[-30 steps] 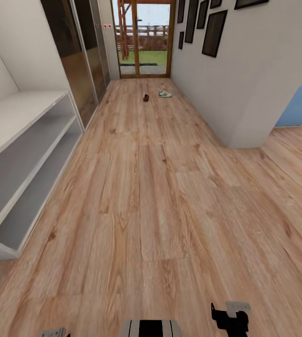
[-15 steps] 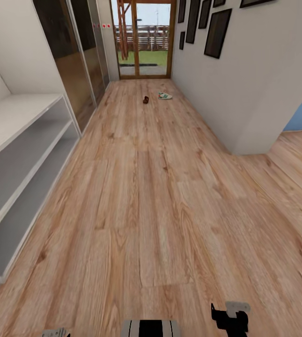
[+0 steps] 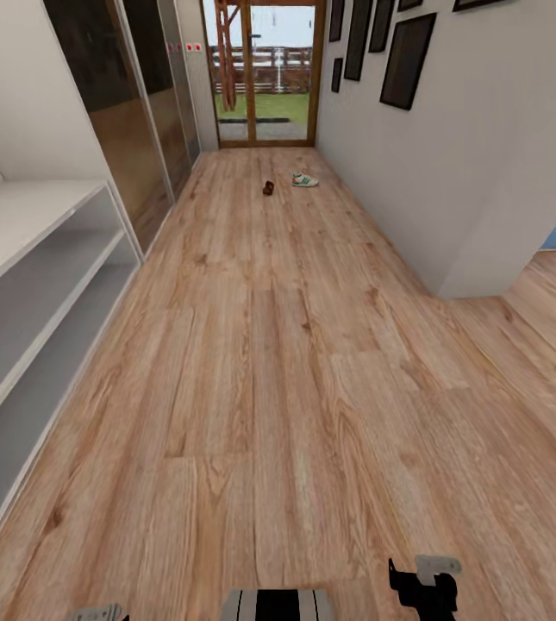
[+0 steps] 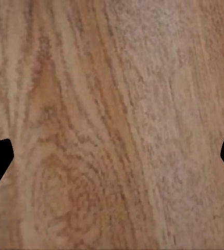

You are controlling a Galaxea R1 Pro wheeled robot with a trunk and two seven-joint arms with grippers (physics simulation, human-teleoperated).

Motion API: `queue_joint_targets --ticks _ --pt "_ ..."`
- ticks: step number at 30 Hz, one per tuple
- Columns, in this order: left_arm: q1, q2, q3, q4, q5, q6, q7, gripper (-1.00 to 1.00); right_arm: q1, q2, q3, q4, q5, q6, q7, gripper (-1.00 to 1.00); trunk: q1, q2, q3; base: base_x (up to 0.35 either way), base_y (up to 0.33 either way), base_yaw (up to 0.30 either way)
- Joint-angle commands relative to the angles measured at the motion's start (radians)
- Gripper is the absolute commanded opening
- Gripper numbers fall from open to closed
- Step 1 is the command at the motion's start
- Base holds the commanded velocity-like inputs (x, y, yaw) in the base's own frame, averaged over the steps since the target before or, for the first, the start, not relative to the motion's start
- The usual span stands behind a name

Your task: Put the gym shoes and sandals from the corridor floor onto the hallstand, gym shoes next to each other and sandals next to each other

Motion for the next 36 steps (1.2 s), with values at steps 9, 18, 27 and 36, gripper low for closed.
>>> queue_joint_targets --ticks 9,18,27,36 --pt "-0.001 -0.001 0.009 0.001 -0.008 -0.003 -0.005 1.00 -0.001 0.001 -0.006 0.001 0.011 -0.003 -0.005 1.00 0.000 0.000 -0.001 0.338 0.000 0.000" --pt "-0.001 -0.001 0.009 0.001 -0.008 -0.003 -0.005 1.00 -0.001 0.001 -0.006 0.001 0.011 -0.003 -0.005 1.00 0.000 0.000 -0.001 0.338 0.000 0.000" --pt "-0.001 -0.001 0.009 0.001 -0.008 -0.003 -0.005 1.00 -0.001 0.001 -0.006 0.001 0.011 -0.003 -0.005 1.00 0.000 0.000 -0.001 0.338 0.000 0.000" --pt "-0.001 -0.001 0.009 0.001 -0.008 -0.003 -0.005 1.00 -0.001 0.001 -0.006 0.001 0.011 -0.003 -0.005 1.00 0.000 0.000 -0.001 0.338 0.000 0.000"
